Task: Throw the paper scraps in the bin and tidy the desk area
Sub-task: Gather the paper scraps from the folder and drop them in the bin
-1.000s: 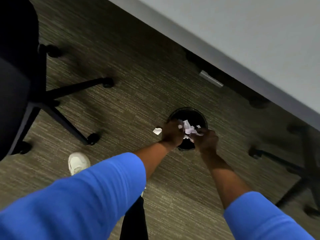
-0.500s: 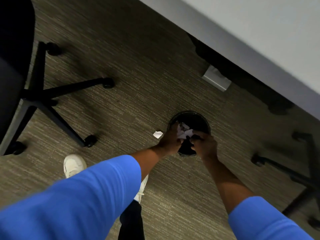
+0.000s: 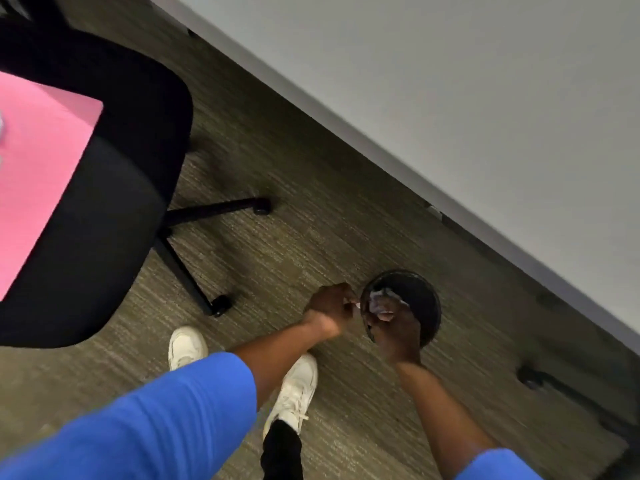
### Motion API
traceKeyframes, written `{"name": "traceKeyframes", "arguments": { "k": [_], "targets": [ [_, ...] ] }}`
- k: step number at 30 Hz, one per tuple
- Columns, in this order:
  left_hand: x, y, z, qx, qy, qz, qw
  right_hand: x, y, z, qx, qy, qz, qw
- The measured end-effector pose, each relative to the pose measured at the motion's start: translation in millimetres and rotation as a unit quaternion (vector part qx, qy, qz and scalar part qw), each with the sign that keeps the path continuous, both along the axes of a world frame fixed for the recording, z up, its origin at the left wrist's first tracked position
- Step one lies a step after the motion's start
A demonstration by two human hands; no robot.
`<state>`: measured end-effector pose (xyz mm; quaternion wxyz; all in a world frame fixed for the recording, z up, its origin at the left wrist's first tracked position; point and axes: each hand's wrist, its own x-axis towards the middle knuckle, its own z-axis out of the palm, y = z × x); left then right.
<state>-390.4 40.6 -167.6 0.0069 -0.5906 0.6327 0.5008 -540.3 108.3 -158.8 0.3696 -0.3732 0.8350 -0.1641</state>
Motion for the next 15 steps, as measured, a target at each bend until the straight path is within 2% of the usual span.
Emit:
{"name": "traceKeyframes", "arguments": {
  "k": [4, 9, 15],
  "targets": [
    [47.2, -18.9, 39.7, -0.017, -0.017, -0.015, 1.000, 43.7, -25.4, 26.2, -0.005, -0.012, 0.046, 0.999],
    [128.0, -44.1, 94.0, -0.023, -0.034, 0.046, 0.998, 111.8, -55.6, 59.8, 0.050, -0.094, 0.091, 0.990],
    [235.7, -81.4, 158.3, -0.055, -0.053, 0.182, 0.980, 215.8, -111.9, 121.1, -0.070, -0.097, 0.173, 0.978]
  ]
}}
